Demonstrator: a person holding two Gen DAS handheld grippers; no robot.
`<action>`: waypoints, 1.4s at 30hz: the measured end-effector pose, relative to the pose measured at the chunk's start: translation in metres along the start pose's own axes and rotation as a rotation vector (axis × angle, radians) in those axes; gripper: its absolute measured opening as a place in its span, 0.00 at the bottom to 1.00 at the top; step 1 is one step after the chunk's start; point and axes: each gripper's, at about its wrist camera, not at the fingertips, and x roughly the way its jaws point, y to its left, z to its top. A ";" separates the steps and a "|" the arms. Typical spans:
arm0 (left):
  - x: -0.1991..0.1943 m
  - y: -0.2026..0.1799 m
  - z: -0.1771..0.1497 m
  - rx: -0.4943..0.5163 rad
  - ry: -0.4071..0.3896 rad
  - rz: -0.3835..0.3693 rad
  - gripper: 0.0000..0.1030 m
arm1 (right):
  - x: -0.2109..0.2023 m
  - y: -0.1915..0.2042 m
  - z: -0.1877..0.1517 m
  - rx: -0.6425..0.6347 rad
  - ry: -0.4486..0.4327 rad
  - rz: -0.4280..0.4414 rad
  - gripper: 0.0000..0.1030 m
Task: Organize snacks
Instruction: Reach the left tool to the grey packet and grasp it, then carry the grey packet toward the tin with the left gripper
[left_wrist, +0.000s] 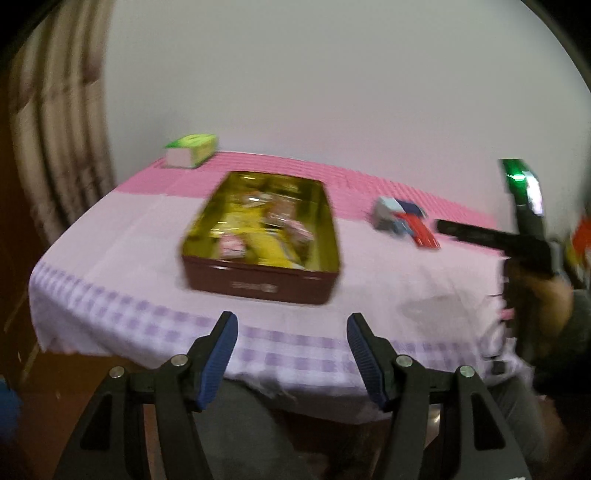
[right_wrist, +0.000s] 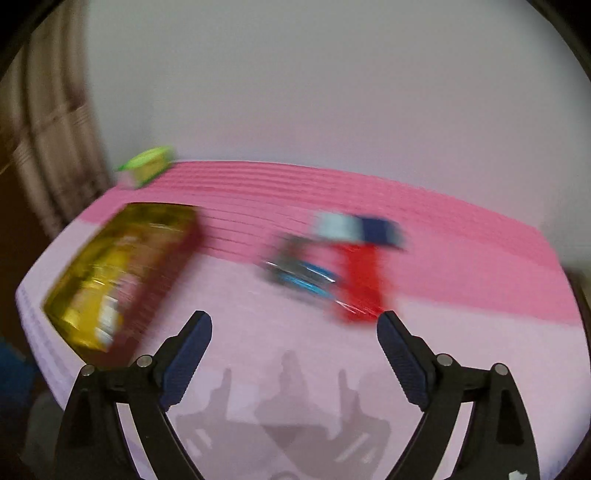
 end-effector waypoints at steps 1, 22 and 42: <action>0.005 -0.011 0.000 0.040 0.009 -0.016 0.61 | -0.009 -0.029 -0.014 0.059 0.007 -0.024 0.88; 0.234 -0.163 0.172 0.070 0.154 -0.036 0.61 | -0.086 -0.186 -0.055 0.432 -0.097 0.009 0.91; 0.314 -0.156 0.167 0.056 0.288 0.087 0.35 | -0.076 -0.194 -0.060 0.442 -0.060 0.037 0.91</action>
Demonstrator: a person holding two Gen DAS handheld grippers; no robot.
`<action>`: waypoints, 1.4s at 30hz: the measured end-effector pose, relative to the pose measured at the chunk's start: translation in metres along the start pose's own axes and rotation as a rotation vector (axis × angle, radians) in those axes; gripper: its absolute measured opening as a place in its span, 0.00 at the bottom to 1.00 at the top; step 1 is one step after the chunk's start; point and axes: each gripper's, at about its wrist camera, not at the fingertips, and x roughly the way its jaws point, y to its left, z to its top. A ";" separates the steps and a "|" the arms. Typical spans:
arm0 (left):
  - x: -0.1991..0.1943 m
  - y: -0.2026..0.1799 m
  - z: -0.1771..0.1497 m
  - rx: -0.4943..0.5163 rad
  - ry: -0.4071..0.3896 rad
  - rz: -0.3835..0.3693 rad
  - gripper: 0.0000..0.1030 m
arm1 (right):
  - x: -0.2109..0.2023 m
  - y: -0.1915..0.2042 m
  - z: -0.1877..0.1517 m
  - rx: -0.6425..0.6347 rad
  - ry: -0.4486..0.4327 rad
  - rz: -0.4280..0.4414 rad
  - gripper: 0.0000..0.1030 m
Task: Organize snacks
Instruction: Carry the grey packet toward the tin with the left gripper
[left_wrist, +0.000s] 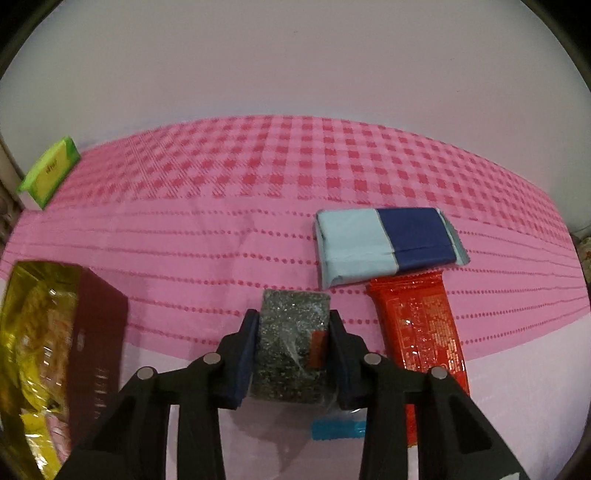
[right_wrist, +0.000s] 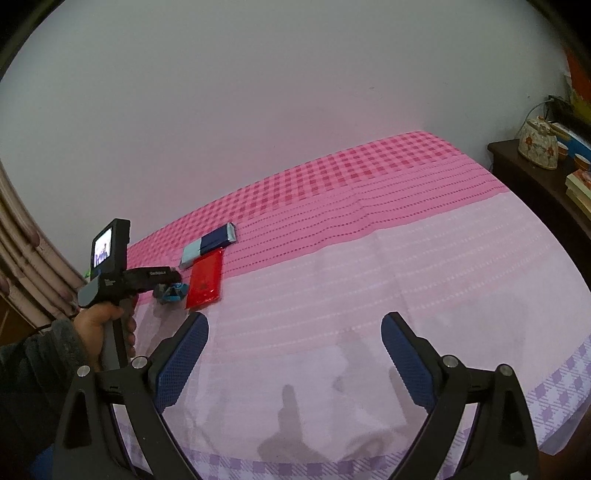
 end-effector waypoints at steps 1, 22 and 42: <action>-0.004 0.000 0.001 0.006 -0.012 0.000 0.35 | 0.001 0.000 0.000 0.001 0.001 0.000 0.91; -0.141 0.056 -0.002 0.047 -0.172 -0.027 0.35 | -0.019 0.031 -0.003 -0.073 -0.028 0.022 0.91; -0.177 0.176 -0.042 -0.061 -0.151 0.063 0.35 | -0.019 0.042 -0.006 -0.096 -0.005 0.027 0.93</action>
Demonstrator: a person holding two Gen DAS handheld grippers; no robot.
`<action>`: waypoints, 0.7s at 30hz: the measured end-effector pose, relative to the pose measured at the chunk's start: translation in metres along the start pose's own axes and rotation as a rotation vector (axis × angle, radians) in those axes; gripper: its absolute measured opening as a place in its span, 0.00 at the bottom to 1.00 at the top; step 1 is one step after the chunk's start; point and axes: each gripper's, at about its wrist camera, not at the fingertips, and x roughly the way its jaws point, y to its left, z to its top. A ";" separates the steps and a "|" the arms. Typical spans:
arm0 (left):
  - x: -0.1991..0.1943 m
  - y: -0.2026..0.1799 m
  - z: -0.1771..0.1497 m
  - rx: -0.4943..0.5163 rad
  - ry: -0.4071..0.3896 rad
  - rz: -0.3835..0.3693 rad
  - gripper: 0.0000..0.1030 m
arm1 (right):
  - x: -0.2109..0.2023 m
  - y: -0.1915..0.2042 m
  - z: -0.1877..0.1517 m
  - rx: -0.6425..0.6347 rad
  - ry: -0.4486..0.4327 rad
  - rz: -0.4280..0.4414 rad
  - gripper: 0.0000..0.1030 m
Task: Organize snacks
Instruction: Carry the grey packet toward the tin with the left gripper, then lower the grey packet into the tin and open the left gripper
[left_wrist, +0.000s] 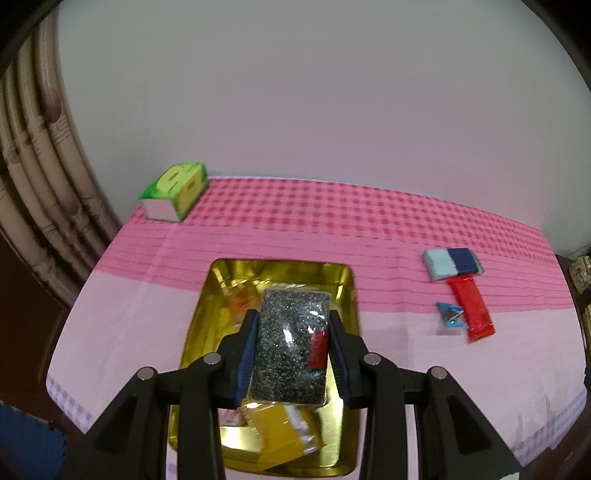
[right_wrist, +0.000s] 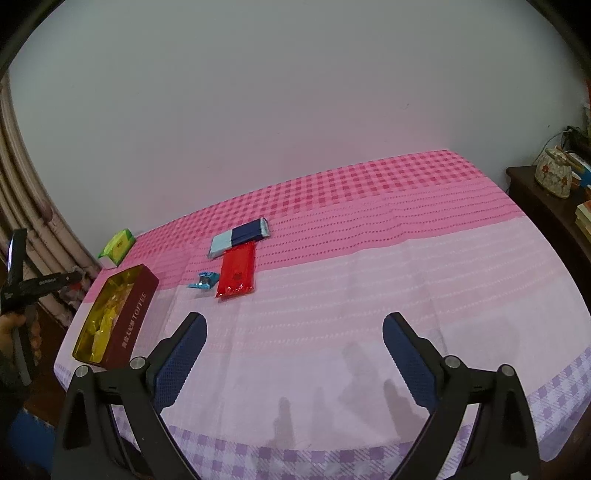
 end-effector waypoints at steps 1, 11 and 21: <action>-0.001 0.005 -0.002 -0.007 0.004 0.002 0.35 | 0.000 0.001 0.000 0.000 0.000 -0.001 0.93; 0.002 0.035 -0.027 -0.041 0.039 0.028 0.35 | 0.003 0.004 -0.002 -0.015 0.014 0.000 0.93; 0.015 0.042 -0.050 -0.049 0.090 0.036 0.35 | 0.004 0.006 -0.003 -0.021 0.022 -0.003 0.93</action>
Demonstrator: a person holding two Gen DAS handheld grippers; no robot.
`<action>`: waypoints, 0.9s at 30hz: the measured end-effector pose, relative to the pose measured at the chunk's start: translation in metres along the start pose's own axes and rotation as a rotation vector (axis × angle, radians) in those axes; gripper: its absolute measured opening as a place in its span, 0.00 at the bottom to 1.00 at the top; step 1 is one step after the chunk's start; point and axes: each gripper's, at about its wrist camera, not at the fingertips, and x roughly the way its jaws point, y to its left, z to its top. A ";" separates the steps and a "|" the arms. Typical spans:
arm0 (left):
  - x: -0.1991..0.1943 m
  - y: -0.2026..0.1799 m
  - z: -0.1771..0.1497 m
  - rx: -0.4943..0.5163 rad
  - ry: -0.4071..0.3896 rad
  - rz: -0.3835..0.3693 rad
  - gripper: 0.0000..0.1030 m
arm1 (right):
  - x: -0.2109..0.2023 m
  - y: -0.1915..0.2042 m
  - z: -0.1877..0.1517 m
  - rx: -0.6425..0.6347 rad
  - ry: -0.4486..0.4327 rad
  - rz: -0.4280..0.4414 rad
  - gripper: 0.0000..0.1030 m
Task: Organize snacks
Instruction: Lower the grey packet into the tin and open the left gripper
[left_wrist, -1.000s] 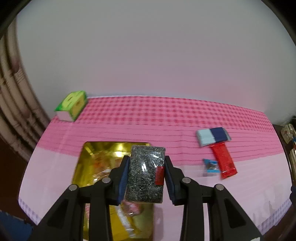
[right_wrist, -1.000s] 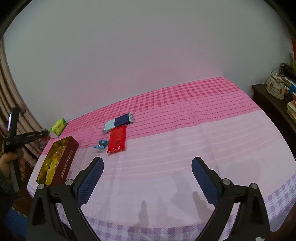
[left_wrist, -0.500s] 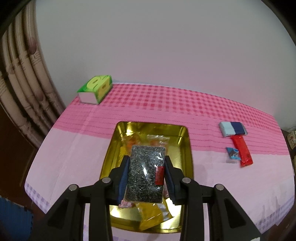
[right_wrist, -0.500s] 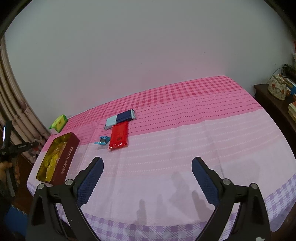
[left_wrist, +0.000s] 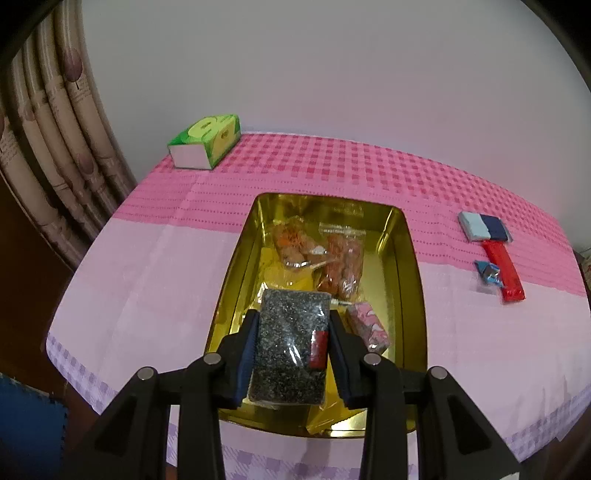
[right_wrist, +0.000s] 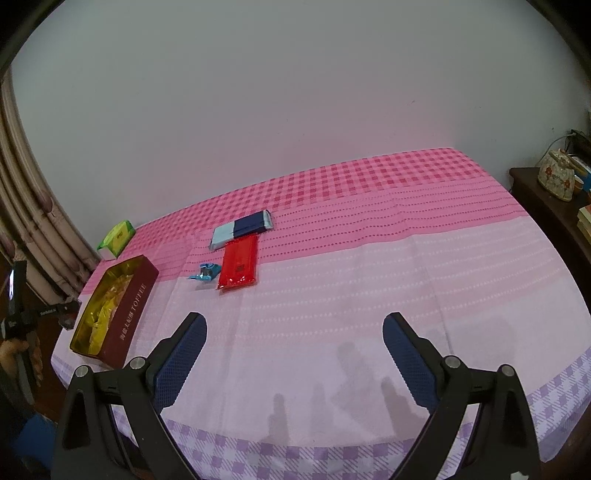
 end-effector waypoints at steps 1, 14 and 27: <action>0.001 0.000 -0.002 0.000 0.003 0.000 0.35 | 0.001 0.000 0.000 -0.001 0.003 0.001 0.93; 0.014 0.015 -0.020 -0.015 0.043 0.036 0.35 | 0.005 0.004 -0.003 -0.014 0.032 0.012 0.93; 0.031 0.022 -0.032 -0.020 0.073 0.064 0.35 | 0.009 0.009 -0.005 -0.026 0.054 0.013 0.93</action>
